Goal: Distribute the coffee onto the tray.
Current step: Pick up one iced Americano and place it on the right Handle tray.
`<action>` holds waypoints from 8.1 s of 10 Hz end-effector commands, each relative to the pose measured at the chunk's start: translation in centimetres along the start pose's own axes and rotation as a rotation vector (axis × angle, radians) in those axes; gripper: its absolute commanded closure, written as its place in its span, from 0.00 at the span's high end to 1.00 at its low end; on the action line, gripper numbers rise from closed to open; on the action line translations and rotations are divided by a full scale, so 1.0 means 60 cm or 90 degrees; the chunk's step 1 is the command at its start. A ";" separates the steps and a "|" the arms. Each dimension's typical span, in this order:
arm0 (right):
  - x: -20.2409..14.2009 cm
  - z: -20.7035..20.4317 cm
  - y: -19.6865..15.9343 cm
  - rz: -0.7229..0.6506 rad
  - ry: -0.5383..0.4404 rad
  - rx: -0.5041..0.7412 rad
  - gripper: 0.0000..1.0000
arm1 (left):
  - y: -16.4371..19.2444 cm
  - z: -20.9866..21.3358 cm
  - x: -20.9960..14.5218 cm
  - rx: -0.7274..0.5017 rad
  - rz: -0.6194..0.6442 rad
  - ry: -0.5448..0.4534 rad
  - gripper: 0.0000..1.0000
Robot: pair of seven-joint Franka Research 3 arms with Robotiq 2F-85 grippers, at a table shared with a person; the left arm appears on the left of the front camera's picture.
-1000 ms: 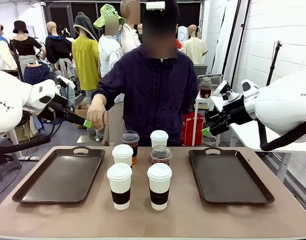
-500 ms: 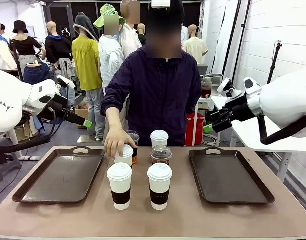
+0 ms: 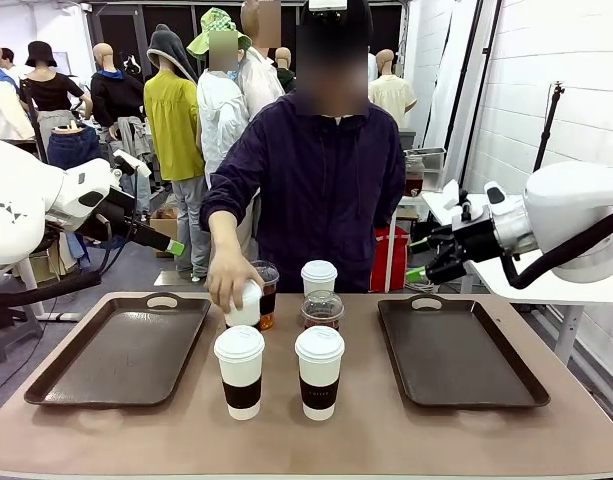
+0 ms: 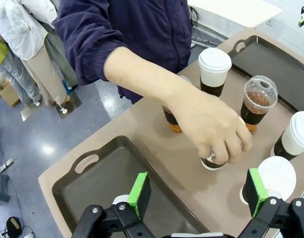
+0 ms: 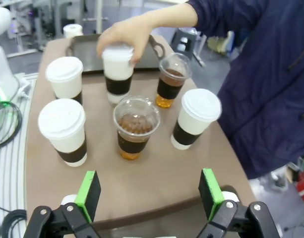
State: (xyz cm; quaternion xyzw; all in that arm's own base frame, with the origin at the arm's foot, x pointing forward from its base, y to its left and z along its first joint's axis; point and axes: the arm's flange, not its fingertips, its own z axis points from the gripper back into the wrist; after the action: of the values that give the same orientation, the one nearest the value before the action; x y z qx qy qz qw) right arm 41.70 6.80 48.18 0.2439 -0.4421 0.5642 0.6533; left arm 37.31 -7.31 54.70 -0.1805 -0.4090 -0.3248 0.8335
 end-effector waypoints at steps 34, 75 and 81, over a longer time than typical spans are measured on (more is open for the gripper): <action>-0.246 -0.285 -0.103 -0.086 -0.192 0.154 1.00 | 0.001 0.000 -0.001 -0.004 0.002 -0.001 1.00; -0.232 -0.464 -0.046 -0.139 -0.290 0.278 0.61 | 0.001 0.000 -0.001 -0.004 0.002 -0.001 1.00; -0.200 -0.378 -0.056 -0.166 -0.296 0.247 0.61 | 0.001 0.000 -0.001 -0.004 0.002 -0.001 1.00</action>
State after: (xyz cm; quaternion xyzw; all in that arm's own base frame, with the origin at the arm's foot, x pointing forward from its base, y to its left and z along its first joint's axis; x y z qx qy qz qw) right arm 53.09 19.09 24.73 0.5305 -0.4189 0.5026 0.5390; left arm 37.31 -7.32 54.71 -0.1799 -0.4089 -0.3249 0.8336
